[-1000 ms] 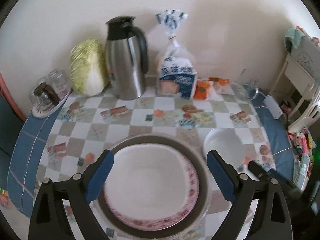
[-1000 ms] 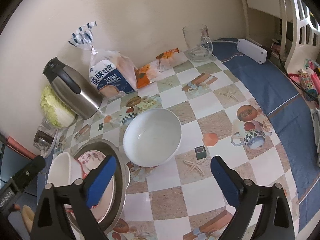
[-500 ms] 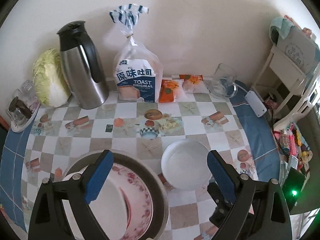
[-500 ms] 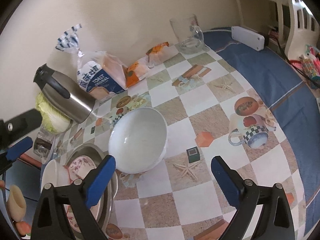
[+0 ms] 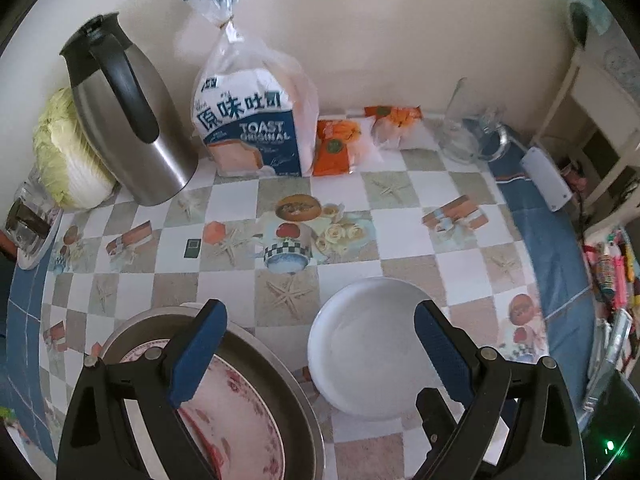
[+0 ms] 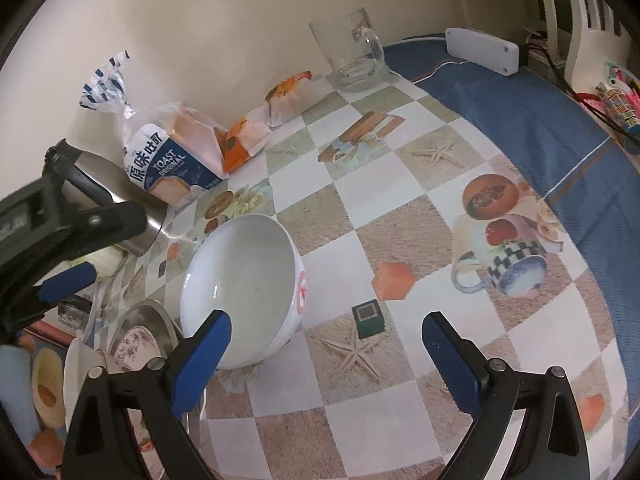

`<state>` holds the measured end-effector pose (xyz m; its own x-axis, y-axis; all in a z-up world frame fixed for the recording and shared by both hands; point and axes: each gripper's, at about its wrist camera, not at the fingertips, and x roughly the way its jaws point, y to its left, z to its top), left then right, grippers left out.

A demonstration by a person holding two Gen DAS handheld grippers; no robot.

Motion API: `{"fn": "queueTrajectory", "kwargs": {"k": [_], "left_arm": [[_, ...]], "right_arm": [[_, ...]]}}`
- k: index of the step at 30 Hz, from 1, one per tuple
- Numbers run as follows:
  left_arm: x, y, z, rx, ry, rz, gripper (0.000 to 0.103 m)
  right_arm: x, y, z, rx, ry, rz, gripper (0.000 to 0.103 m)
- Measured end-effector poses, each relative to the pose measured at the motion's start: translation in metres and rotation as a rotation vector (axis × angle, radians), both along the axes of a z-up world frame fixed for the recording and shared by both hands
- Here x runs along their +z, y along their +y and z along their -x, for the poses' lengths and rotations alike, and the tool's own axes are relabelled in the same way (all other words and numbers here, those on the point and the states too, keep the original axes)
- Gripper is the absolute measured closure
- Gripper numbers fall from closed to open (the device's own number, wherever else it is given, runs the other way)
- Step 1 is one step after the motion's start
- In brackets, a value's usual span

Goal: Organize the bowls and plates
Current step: 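Close both tools together on the rim of the white round bowl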

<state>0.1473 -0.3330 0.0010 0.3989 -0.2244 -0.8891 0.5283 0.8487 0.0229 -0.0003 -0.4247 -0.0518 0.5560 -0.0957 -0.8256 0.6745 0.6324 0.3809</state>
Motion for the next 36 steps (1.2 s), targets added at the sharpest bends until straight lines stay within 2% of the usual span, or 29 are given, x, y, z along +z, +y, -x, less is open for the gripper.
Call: {"fn": "queueTrajectory", "kwargs": {"k": [4,5,6,10,11,16,18,20,26,36], "left_arm": [[-0.020,-0.001,-0.009,0.029,0.036,-0.044,0.009],[-0.023,-0.001,-0.010,0.029,0.040,-0.049,0.011],[-0.027,-0.002,-0.011,0.031,0.042,-0.056,0.019],[-0.044,-0.004,-0.013,0.026,0.073,-0.083,0.036],[-0.047,-0.004,-0.014,0.026,0.081,-0.084,0.043],[-0.066,-0.003,-0.020,0.031,0.150,-0.074,0.066],[-0.071,-0.002,-0.021,0.032,0.180,-0.055,0.077],[-0.074,-0.002,-0.021,0.028,0.200,-0.044,0.083],[-0.074,-0.002,-0.016,0.019,0.210,-0.040,0.084],[-0.086,-0.009,0.004,-0.023,0.301,0.011,0.085]], "right_arm": [[-0.007,0.003,-0.007,0.005,0.000,-0.010,0.009],[-0.009,0.003,-0.009,0.005,0.002,-0.012,0.016],[-0.011,0.004,-0.011,0.006,0.003,-0.014,0.024],[-0.017,0.006,-0.016,0.018,-0.007,-0.025,0.044],[-0.020,0.007,-0.017,0.016,-0.010,-0.031,0.052],[-0.022,0.010,-0.018,0.026,-0.036,-0.041,0.065],[-0.022,0.011,-0.019,0.032,-0.049,-0.046,0.073],[-0.021,0.013,-0.021,0.040,-0.060,-0.048,0.079],[-0.021,0.012,-0.021,0.042,-0.066,-0.063,0.081],[-0.022,-0.001,-0.005,0.022,-0.027,-0.070,0.081]]}}
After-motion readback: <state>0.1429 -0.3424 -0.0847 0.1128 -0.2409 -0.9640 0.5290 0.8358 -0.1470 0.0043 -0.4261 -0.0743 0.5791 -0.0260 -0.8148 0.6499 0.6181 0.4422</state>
